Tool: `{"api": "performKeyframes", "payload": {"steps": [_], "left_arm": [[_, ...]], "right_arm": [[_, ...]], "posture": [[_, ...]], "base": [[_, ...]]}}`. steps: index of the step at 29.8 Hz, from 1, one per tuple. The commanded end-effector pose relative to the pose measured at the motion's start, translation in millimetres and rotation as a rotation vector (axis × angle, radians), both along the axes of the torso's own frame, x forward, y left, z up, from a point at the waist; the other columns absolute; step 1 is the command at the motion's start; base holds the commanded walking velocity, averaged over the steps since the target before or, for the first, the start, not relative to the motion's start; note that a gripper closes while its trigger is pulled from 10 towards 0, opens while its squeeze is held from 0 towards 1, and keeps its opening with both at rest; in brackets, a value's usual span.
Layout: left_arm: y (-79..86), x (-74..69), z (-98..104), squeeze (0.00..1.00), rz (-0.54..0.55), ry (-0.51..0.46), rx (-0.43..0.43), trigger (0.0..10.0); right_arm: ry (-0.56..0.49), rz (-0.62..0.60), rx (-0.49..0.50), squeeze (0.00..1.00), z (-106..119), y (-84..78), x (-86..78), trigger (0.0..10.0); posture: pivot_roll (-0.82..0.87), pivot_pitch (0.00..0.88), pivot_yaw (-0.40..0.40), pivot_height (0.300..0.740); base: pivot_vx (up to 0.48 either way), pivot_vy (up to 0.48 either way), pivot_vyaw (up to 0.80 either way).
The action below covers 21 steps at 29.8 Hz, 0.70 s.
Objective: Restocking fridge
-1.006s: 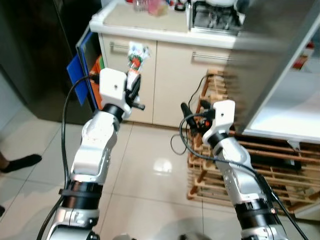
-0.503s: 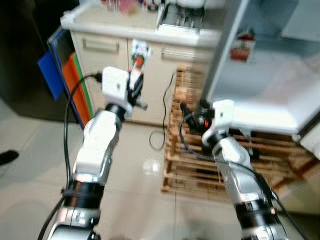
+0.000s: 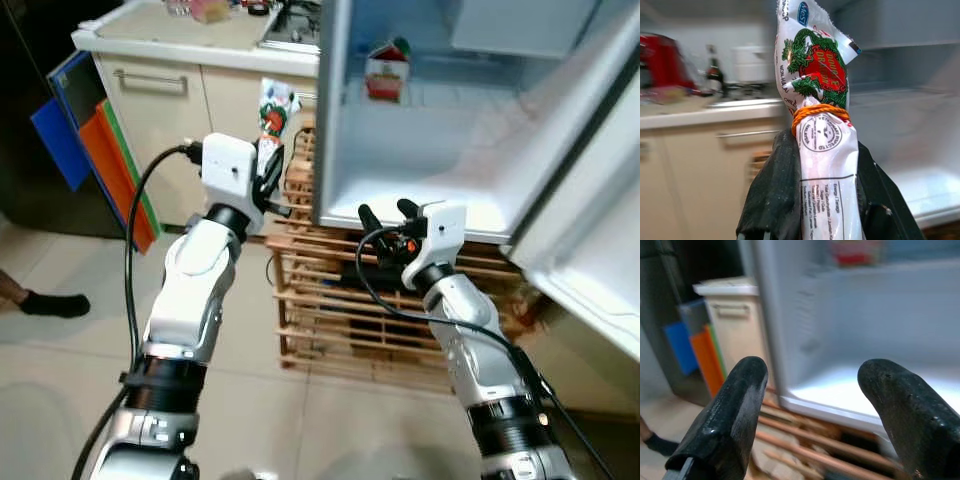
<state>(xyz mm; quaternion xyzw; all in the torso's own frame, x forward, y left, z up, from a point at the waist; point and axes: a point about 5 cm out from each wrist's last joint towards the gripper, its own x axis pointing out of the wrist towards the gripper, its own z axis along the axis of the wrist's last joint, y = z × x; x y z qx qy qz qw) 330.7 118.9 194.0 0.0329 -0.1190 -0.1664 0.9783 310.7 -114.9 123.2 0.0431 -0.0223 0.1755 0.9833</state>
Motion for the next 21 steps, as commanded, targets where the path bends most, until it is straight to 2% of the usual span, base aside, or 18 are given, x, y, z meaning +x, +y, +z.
{"api": "performKeyframes", "payload": {"steps": [1, 5, 17, 21], "left_arm": [[-4.6, 1.1, 3.9, 0.0, -0.023, -0.015, 0.014, 0.0], [-4.2, 1.8, 2.8, 0.0, -0.02, -0.011, 0.014, 0.0], [-3.7, 3.4, 0.2, 0.0, -0.001, 0.004, 0.01, 0.0], [-2.9, 5.4, -2.0, 0.0, 0.012, 0.019, 0.005, 0.0]], "right_arm": [[-0.02, -0.011, -0.006, 0.0, 4.6, -2.7, 1.8, 10.0], [-0.019, -0.012, -0.007, 0.0, 4.3, -3.0, 1.5, 10.0], [-0.011, -0.008, -0.007, 0.0, 1.9, -2.5, -0.4, 10.0], [-0.01, 0.003, -0.003, 0.0, 2.0, -1.3, -1.5, 10.0]], "posture": [[-0.03, 0.0, -0.003, 0.74], [-0.03, 0.0, -0.003, 0.74], [-0.04, 0.011, 0.0, 0.74], [-0.04, 0.013, -0.002, 0.74]], "base": [[0.0, -0.439, 0.0], [0.082, -0.411, 0.0], [0.0, 0.0, 0.0], [0.462, 0.0, 0.0]]}}
